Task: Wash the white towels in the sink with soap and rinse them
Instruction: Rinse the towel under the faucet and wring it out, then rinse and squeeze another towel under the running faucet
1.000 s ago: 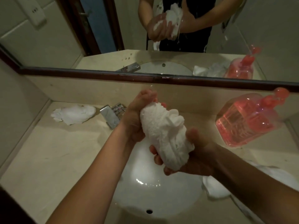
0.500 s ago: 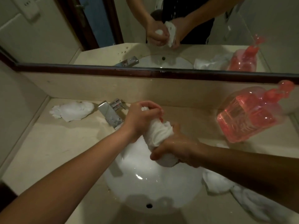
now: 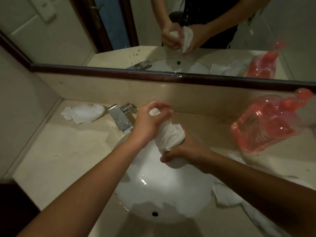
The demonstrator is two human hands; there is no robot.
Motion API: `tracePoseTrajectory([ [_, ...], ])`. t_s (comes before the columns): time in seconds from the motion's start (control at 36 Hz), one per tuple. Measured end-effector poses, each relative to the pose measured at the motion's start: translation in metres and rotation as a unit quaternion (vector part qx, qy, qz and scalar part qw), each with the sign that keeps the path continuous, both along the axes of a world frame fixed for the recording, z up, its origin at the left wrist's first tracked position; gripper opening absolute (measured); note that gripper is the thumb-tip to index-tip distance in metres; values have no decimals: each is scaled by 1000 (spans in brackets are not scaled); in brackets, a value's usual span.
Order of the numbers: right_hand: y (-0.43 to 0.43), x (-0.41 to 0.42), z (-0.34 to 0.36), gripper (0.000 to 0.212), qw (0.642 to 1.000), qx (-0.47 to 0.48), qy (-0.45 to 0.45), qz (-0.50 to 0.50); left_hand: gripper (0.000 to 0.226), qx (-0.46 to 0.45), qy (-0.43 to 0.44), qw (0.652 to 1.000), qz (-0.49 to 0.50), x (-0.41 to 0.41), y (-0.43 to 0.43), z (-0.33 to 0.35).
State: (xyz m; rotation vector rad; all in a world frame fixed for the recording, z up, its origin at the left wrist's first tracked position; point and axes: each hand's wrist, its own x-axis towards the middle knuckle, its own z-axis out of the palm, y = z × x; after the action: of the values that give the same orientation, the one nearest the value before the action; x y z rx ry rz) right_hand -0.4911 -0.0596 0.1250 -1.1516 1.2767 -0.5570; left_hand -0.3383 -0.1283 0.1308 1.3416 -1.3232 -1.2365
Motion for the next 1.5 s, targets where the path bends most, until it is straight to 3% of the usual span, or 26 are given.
tracePoseTrajectory([
  [0.08, 0, -9, 5, 69, 999, -33, -22, 13, 32, 9, -17, 999, 39, -4, 6, 8],
  [0.19, -6, -18, 11, 64, 998, -45, -37, 9, 79, 147, 110, 979, 92, -11, 17, 13],
  [0.25, -7, -21, 18, 60, 997, -60, -35, 32, 87, 184, 156, 967, 77, -11, 25, 14],
  [0.39, -13, -13, 32, 43, 996, -70, -50, 31, 63, 207, 211, 942, 159, 6, 38, 15],
  [0.5, -21, 21, 36, 93, 996, -66, -61, 8, 67, 201, 250, 924, 208, 34, 45, 17],
  [0.53, -23, 32, 38, 92, 996, -66, -61, 11, 66, 196, 250, 924, 215, 42, 47, 17],
  [0.69, -44, 111, 36, 39, 996, -47, -58, 43, 52, 179, 228, 905, 310, 118, 42, 13],
  [0.83, -69, 191, 25, 19, 997, -35, -40, 53, 44, 186, 210, 887, 367, 196, 21, -9],
  [0.97, -102, 273, -5, 32, 999, -3, -17, 38, 48, 203, 191, 872, 403, 270, -10, -41],
  [1.08, -131, 317, -40, 30, 998, 54, 5, 18, 60, 258, 175, 877, 366, 313, -34, -60],
  [1.19, -153, 339, -77, 36, 995, 76, 1, -67, 70, 294, 192, 879, 322, 345, -55, -90],
  [1.33, -157, 343, -96, 30, 995, 70, 23, -61, 53, 293, 148, 875, 355, 353, -62, -122],
  [1.5, -151, 339, -92, 30, 992, 88, 8, -87, 30, 191, 19, 889, 415, 340, -54, -122],
])
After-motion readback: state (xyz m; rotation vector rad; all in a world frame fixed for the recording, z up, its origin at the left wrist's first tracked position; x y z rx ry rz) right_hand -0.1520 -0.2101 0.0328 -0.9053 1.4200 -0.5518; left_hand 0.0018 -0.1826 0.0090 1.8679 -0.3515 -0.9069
